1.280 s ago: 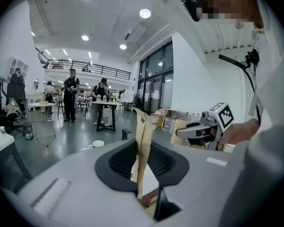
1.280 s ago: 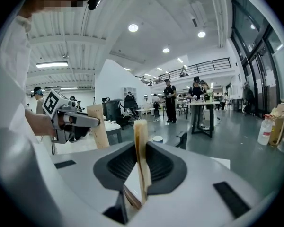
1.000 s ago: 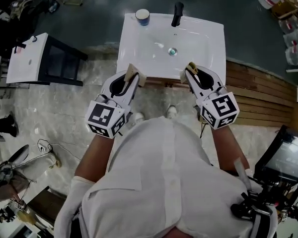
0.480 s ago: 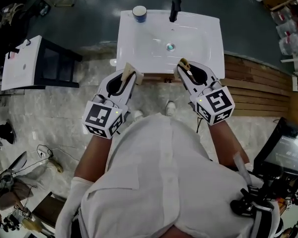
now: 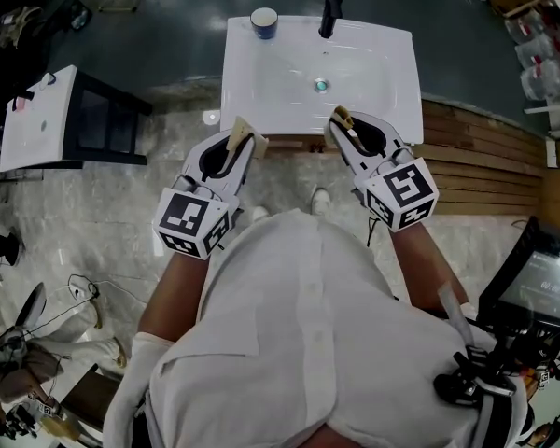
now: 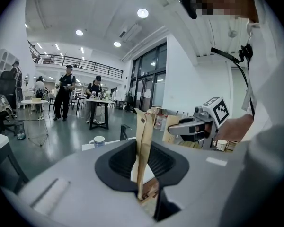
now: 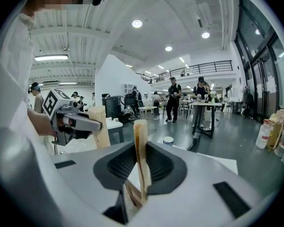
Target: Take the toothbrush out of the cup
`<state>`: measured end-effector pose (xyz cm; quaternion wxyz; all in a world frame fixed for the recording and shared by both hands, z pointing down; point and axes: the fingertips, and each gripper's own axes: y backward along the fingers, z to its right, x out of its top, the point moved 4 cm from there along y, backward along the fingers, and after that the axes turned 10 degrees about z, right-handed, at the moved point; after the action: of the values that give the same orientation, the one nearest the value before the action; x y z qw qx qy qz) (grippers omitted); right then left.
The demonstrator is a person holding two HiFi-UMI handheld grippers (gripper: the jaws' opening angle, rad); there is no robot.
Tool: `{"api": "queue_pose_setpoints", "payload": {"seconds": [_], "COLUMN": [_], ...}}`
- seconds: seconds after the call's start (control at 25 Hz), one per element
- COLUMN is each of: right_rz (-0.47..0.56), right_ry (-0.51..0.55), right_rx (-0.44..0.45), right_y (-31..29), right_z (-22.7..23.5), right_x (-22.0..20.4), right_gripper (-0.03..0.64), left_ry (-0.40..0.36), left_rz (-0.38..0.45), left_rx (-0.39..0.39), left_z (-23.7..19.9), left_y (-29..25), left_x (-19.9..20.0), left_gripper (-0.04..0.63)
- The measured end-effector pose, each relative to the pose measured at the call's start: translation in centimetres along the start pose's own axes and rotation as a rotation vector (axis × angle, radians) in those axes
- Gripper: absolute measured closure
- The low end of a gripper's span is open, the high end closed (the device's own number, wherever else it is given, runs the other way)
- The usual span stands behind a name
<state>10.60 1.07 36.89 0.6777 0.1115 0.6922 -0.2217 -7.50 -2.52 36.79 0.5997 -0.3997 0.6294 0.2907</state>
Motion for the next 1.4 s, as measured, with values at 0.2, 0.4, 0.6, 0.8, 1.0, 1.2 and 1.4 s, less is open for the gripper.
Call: {"api": "queue_pose_setpoints", "payload": {"seconds": [0.2, 0.4, 0.6, 0.8, 1.0, 1.2, 1.4], "right_rz": [-0.006, -0.001, -0.008, -0.009, -0.016, -0.019, -0.022], "right_ry": [0.006, 0.01, 0.013, 0.012, 0.009, 0.009, 0.012], "right_rx": [-0.004, -0.003, 0.001, 0.003, 0.005, 0.005, -0.002], "right_y": [-0.7, -0.9, -1.3, -1.5, -1.6, -1.8, -1.8], "right_z": [-1.2, -2.0, -2.3, -2.5, -2.8, -2.9, -3.1], "right_x": [-0.1, -0.4, -0.3, -0.1, -0.1, -0.2, 0.0], "right_gripper": [0.56, 0.56, 0.56, 0.56, 0.56, 0.56, 0.56], "left_ry": [0.001, 0.001, 0.009, 0.013, 0.021, 0.02, 0.023], "left_rz": [0.003, 0.007, 0.009, 0.005, 0.004, 0.001, 0.011], "left_rx": [-0.006, -0.006, 0.001, 0.002, 0.0, -0.004, -0.011], "left_z": [-0.9, -1.1, -1.5, -1.6, -1.7, -1.8, -1.9], "left_y": [0.9, 1.6, 1.9, 2.1, 2.2, 2.2, 2.4], "left_x": [-0.2, -0.7, -0.6, -0.6, -0.7, -0.8, -0.4], "left_gripper": [0.535, 0.535, 0.535, 0.535, 0.535, 0.535, 0.535]}}
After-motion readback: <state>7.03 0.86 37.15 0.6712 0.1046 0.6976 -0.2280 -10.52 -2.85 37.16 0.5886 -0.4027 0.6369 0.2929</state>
